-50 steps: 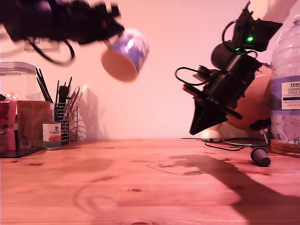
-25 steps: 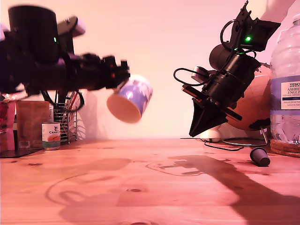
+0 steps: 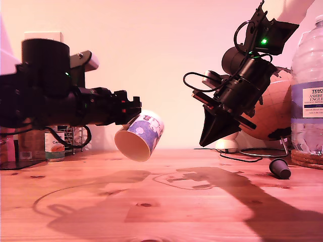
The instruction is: Lift the coffee cup and remove the coffee capsule that is hidden under it
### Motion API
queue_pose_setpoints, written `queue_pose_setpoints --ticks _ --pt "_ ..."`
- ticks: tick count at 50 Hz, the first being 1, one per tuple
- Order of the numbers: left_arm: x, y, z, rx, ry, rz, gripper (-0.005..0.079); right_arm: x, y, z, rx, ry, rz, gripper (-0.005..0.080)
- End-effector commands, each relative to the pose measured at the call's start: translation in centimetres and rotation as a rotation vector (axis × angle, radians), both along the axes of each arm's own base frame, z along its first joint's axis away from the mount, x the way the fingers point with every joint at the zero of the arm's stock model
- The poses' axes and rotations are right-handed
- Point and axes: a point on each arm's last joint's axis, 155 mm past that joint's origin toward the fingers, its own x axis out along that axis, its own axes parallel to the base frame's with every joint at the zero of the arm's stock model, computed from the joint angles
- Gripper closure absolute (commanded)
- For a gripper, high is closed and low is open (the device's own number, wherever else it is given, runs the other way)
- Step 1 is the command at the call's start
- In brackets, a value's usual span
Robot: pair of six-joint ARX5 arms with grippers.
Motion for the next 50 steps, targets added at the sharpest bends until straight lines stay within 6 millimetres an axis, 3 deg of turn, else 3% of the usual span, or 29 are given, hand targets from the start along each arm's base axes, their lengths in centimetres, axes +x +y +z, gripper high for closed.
queue_pose_setpoints --ticks 1,32,50 --pt "0.9 -0.3 2.0 -0.035 -0.058 -0.003 0.0763 0.1 0.7 -0.1 0.005 -0.006 0.016 0.0765" --pt "4.1 -2.3 -1.2 0.016 0.029 -0.059 0.0763 0.3 0.8 0.1 0.008 -0.016 0.016 0.0765" --pt "4.2 -2.2 -3.0 0.037 0.076 -0.058 0.0763 -0.4 2.1 0.4 0.046 -0.009 0.053 0.0765"
